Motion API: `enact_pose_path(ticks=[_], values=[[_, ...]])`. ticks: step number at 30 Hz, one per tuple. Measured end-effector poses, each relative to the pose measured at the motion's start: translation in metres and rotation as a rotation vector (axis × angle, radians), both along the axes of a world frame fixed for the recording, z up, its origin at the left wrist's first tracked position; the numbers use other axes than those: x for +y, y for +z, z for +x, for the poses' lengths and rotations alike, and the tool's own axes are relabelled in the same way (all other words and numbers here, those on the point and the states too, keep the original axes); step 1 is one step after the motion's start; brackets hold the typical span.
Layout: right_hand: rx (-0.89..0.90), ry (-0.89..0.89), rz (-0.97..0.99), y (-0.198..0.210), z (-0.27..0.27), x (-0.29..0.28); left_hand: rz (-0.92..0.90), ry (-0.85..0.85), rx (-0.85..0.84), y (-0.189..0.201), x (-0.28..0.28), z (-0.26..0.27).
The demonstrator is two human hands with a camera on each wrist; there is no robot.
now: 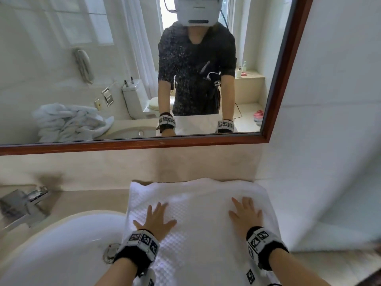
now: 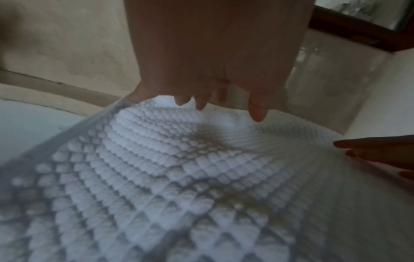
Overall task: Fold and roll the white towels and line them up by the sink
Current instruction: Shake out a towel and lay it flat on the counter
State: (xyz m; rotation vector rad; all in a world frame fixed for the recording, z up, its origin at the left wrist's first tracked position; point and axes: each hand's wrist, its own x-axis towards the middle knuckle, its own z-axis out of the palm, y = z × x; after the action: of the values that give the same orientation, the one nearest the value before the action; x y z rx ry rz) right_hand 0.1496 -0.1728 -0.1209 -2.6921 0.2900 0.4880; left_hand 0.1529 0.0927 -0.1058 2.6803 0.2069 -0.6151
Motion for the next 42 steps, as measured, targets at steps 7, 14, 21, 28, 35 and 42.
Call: enact_pose_path(ticks=[7, 14, 21, 28, 35, 42], values=[[0.093, 0.021, -0.101, 0.007, -0.014, 0.007, 0.194, -0.177, 0.095, 0.005, -0.005, -0.033], [0.087, 0.021, -0.178, 0.017, -0.098, 0.034, 0.215, -0.348, 0.103, 0.022, -0.012, -0.102], [0.090, -0.083, -0.153, 0.032, -0.217, 0.065, 0.167, -0.421, 0.122, 0.026, -0.004, -0.224], [0.146, -0.195, -0.101, 0.019, -0.315, 0.072, 0.153, -0.422, 0.208, 0.001, -0.006, -0.317], [0.187, -0.043, -0.109, 0.020, -0.340, 0.077, 0.279, -0.452, 0.128, 0.001, 0.010, -0.319], [0.142, -0.050, -0.075, 0.027, -0.337, 0.085, 0.347, -0.406, 0.141, 0.001, 0.034, -0.323]])
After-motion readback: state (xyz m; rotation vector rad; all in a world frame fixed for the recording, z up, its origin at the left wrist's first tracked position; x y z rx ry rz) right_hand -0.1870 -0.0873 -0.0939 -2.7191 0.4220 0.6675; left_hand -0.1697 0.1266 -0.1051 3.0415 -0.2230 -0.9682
